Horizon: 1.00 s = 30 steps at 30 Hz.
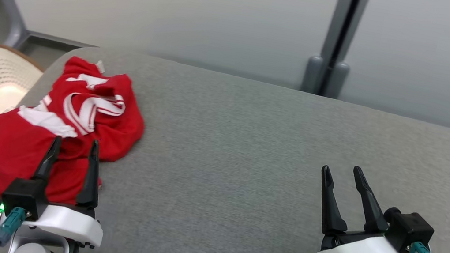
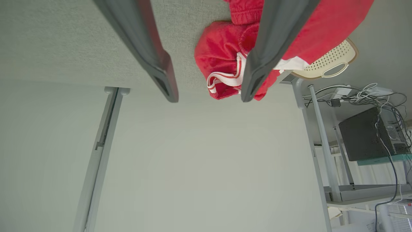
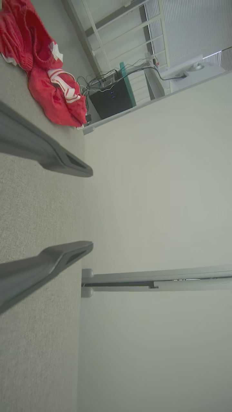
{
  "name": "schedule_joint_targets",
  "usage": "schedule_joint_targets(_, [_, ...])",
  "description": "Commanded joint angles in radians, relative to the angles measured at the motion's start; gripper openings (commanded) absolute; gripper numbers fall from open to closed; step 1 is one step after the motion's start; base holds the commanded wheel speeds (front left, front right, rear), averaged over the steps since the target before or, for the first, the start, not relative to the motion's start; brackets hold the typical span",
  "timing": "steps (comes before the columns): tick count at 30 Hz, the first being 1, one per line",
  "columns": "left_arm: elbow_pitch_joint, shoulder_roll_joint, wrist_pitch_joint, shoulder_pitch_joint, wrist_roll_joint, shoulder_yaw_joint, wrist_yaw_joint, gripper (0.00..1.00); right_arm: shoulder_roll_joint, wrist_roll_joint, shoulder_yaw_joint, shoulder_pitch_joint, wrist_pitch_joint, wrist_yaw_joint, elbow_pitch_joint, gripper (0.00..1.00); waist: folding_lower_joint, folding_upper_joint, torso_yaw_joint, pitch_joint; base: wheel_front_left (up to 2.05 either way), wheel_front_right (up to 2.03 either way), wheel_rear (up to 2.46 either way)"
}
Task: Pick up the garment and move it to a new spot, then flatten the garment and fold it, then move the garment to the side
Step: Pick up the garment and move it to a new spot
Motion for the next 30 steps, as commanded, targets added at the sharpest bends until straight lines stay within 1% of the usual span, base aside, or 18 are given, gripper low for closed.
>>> schedule_joint_targets(1, [0.005, 0.004, 0.0, -0.011, -0.007, 0.006, -0.002, 1.0, -0.003, 0.007, 0.004, 0.01, -0.002, 0.0, -0.002, 1.0, 0.0, 0.0, 0.055, -0.008, 0.0, 0.0, 0.0])
schedule_joint_targets(3, [0.008, 0.004, 0.0, -0.009, -0.007, 0.01, -0.002, 1.0, -0.003, 0.009, 0.007, 0.012, -0.002, 0.0, -0.002, 1.0, 0.0, 0.0, 0.068, -0.01, 0.0, 0.0, 0.0])
schedule_joint_targets(11, [0.032, 0.006, 0.0, -0.002, -0.013, 0.034, -0.006, 1.0, -0.003, 0.016, 0.011, 0.017, -0.001, 0.0, -0.006, 1.0, 0.0, 0.0, 0.166, -0.015, 0.0, 0.0, 0.0])
schedule_joint_targets(16, [0.044, 0.007, 0.0, -0.003, -0.018, 0.044, -0.019, 1.0, -0.003, 0.018, 0.017, 0.018, -0.001, 0.0, -0.01, 1.0, 0.0, 0.0, 0.2, -0.014, 0.0, 0.0, 0.0])
schedule_joint_targets(21, [0.063, 0.008, 0.0, -0.017, -0.028, 0.05, -0.029, 1.0, -0.003, 0.019, 0.022, 0.011, -0.001, 0.0, -0.007, 1.0, 0.0, 0.0, 0.21, -0.011, 0.0, 0.0, 0.0])
schedule_joint_targets(24, [0.069, 0.019, 0.013, -0.042, -0.035, 0.052, -0.032, 1.0, -0.003, 0.019, 0.03, 0.005, -0.001, 0.0, -0.007, 1.0, 0.0, 0.0, 0.206, -0.006, 0.0, 0.0, 0.0])
schedule_joint_targets(25, [0.068, 0.024, 0.027, -0.05, -0.041, 0.055, -0.032, 1.0, -0.003, 0.018, 0.032, 0.003, -0.001, 0.0, -0.008, 1.0, 0.0, 0.0, 0.203, -0.003, 0.0, 0.0, 0.0])
schedule_joint_targets(27, [0.059, 0.029, 0.074, -0.067, -0.061, 0.057, -0.048, 1.0, -0.003, 0.014, 0.035, -0.002, -0.001, 0.0, -0.008, 1.0, 0.0, 0.0, 0.193, 0.005, 0.0, 0.0, 0.0])
schedule_joint_targets(30, [0.047, 0.053, 0.175, -0.102, -0.103, 0.064, -0.074, 1.0, -0.003, 0.008, 0.037, -0.009, -0.001, 0.0, -0.008, 1.0, 0.0, 0.0, 0.174, 0.022, 0.0, 0.0, 0.0])
